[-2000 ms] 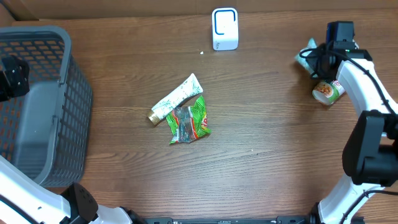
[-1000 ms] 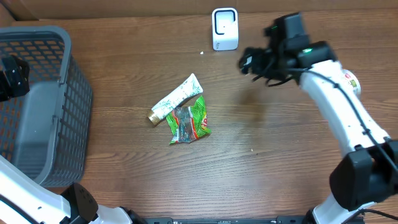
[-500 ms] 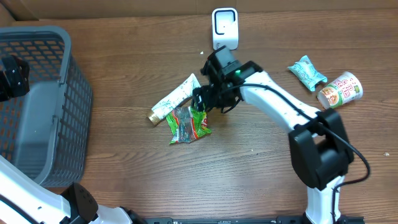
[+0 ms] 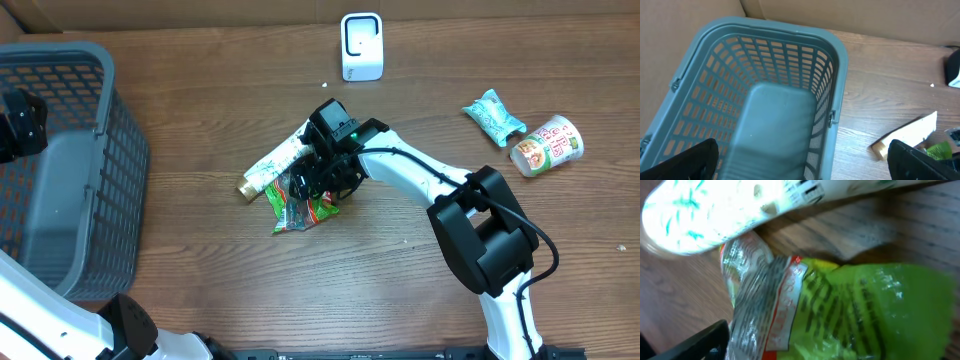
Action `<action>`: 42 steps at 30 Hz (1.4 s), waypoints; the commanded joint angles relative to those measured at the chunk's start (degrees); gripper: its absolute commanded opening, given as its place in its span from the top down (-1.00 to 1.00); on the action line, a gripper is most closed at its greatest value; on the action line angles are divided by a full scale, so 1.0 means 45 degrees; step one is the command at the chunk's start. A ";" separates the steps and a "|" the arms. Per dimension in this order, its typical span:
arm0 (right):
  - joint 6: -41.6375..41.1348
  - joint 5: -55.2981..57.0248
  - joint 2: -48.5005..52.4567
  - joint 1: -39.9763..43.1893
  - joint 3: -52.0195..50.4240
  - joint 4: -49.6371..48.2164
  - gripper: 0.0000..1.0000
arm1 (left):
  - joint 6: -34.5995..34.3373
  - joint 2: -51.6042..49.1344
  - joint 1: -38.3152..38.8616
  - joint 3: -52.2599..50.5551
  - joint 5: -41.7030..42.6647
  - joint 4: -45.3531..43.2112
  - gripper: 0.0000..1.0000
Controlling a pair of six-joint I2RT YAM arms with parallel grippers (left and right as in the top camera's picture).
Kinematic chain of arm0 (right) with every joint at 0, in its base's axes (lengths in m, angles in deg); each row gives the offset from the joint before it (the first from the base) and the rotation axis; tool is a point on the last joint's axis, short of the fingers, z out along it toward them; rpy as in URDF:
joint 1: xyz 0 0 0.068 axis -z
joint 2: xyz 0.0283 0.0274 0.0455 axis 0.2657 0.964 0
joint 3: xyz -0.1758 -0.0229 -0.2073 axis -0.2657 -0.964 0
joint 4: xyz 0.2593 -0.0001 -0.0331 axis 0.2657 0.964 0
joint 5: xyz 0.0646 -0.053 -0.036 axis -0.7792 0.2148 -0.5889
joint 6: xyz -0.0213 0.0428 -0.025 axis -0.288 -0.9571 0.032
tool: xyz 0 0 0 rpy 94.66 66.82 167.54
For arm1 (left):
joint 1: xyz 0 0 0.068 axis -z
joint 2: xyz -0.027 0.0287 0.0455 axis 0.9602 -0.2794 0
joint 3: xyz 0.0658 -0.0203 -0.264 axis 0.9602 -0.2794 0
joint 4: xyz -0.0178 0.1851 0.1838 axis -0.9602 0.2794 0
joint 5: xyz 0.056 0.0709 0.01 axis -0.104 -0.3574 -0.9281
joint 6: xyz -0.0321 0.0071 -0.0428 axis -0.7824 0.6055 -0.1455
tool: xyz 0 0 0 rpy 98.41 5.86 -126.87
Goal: Scan the item barcode
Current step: 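Move the right gripper to the green snack bag and grasp it, then lift the snack bag and carry it to the scanner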
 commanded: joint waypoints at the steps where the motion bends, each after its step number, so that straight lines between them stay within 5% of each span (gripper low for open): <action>1: -0.0685 0.0015 0.0627 -0.0034 -0.0151 -0.0291 -0.30 | 0.0243 0.0015 0.0083 0.0000 0.0175 -0.0044 -0.99; 3: -0.0889 0.0141 0.0670 -0.0029 -0.0151 -0.0427 -0.08 | 0.0243 0.0015 0.0083 0.0000 0.0175 -0.0044 -0.99; 10: -0.0879 0.0233 0.0816 -0.0243 -0.0151 -0.0675 -0.07 | 0.0243 0.0015 0.0083 0.0000 0.0175 -0.0044 -0.99; 11: -0.0889 0.0233 0.0845 -0.0345 -0.0151 -0.0738 0.86 | 0.0243 0.0015 0.0083 0.0000 0.0175 -0.0044 -0.99; 12: -0.1297 -0.0219 0.0772 -0.0355 -0.0107 -0.0816 0.93 | 0.0243 0.0015 0.0083 0.0000 0.0175 -0.0044 -0.99; 21: -0.0005 -0.1307 -0.2399 0.1088 -0.0073 0.1583 0.92 | 0.0243 0.0010 0.0083 0.0000 0.0175 -0.0044 -1.00; 29: 0.0287 -0.1234 -0.5999 0.3900 -0.0073 0.0661 0.92 | 0.0243 0.0010 0.0083 0.0000 0.0175 -0.0044 -0.99; 42: 0.0525 -0.2370 -0.6921 0.5853 -0.0063 0.0253 0.93 | 0.0243 0.0010 0.0083 0.0000 0.0175 -0.0044 -0.99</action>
